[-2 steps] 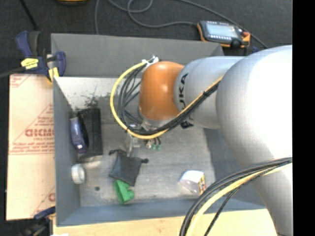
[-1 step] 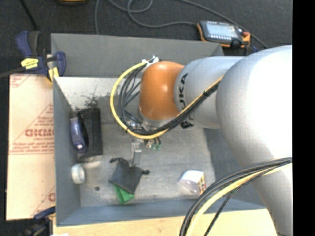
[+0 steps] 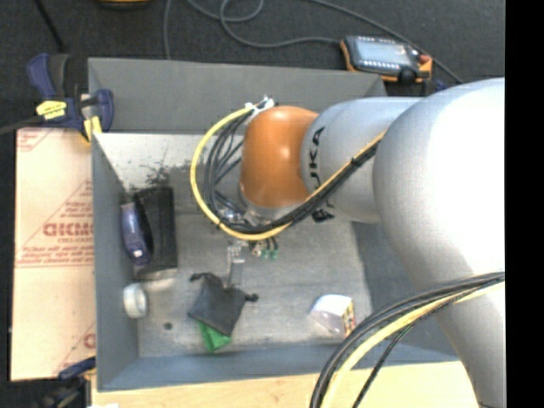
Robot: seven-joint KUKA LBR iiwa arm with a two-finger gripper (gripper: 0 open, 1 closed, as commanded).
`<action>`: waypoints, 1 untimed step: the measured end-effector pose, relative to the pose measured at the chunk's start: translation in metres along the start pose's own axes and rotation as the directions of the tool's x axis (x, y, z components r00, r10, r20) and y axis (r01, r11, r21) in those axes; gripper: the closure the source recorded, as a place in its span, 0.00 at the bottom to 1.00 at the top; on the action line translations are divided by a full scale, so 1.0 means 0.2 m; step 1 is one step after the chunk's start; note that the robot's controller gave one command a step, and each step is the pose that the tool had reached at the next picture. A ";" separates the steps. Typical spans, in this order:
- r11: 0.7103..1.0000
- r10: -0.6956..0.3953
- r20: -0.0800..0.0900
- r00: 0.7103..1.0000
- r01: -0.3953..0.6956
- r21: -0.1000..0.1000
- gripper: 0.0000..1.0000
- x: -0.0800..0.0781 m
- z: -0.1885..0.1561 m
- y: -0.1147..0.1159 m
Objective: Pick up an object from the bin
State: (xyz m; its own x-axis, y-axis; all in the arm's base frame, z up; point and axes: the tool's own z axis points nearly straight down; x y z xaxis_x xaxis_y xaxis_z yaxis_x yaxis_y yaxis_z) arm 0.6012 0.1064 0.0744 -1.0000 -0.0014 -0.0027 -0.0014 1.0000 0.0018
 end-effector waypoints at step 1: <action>1.000 -0.001 -0.001 1.000 0.001 0.000 0.00 0.00 -0.01 0.00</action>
Offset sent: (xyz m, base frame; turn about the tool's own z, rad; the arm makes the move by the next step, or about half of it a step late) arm -0.0233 0.0184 0.0165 -0.1981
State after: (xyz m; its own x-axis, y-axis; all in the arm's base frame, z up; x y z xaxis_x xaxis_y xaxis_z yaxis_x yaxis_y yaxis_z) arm 0.6007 0.1066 0.0760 -1.0000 -0.0019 -0.0018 -0.0019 1.0000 0.0017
